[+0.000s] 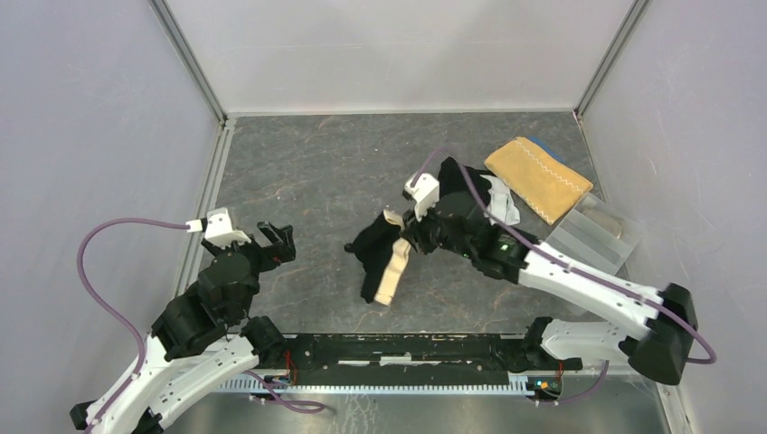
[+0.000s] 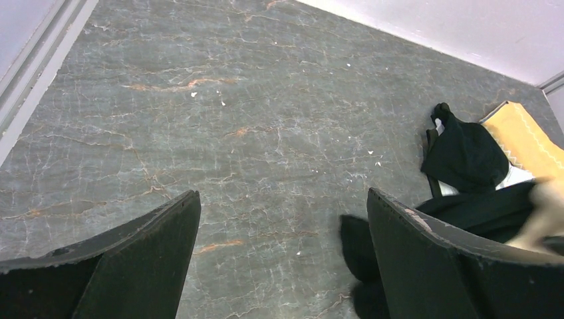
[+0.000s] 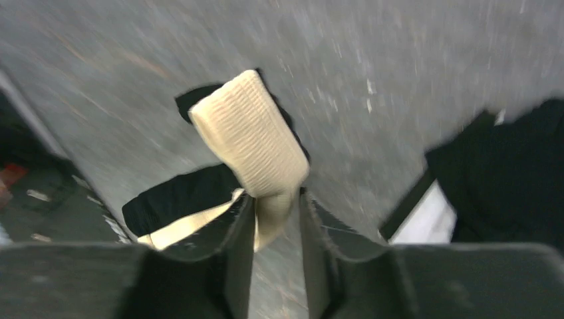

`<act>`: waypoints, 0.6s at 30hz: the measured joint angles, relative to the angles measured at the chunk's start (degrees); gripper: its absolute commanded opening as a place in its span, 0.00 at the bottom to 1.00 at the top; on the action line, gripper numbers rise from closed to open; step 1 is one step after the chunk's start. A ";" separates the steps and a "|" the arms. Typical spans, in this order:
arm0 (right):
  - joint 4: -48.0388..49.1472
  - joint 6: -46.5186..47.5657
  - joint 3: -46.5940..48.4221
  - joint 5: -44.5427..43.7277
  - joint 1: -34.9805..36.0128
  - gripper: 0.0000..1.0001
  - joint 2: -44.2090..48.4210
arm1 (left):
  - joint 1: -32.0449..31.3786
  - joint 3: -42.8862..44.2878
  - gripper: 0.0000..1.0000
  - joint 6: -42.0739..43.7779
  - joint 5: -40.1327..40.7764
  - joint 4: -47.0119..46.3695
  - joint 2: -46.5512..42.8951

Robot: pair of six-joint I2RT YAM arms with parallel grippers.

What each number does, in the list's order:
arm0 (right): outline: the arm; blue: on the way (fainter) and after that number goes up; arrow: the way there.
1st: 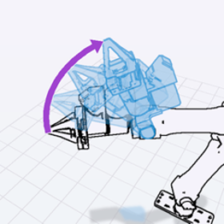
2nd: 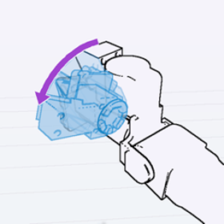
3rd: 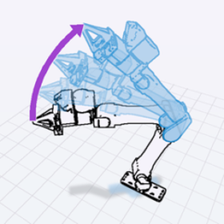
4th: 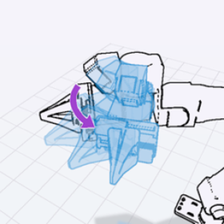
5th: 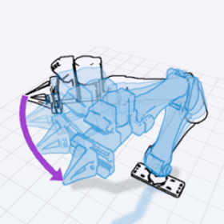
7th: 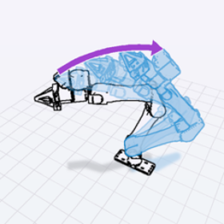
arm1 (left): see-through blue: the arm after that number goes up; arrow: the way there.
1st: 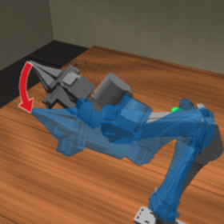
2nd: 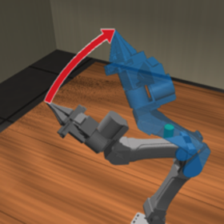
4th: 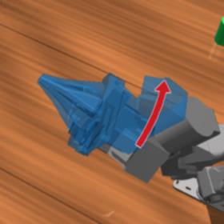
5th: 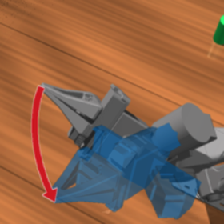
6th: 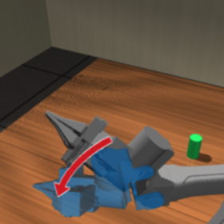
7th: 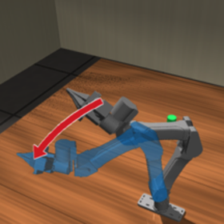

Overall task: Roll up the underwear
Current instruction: Place the underwear at the center of the board.

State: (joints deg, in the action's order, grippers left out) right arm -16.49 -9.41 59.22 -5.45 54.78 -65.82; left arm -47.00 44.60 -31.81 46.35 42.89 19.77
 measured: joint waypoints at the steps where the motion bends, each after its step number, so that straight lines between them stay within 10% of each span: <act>1: 0.52 -0.55 -2.60 -0.17 -0.35 0.49 -0.63 | 0.00 0.00 1.00 0.00 -0.02 0.00 0.02; 8: -2.27 -1.64 -15.06 -8.59 -4.83 0.68 -6.58 | 0.00 -0.02 1.00 0.09 -1.29 -1.33 3.43; 18: -0.20 -6.16 -20.61 -11.74 -4.79 0.77 8.31 | 0.00 -0.72 1.00 3.89 -12.72 -9.09 15.65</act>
State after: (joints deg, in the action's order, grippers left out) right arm -16.69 -15.57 38.61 -17.19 50.00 -57.52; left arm -47.00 43.88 -27.92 33.63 33.80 35.42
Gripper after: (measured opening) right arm 0.758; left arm 0.996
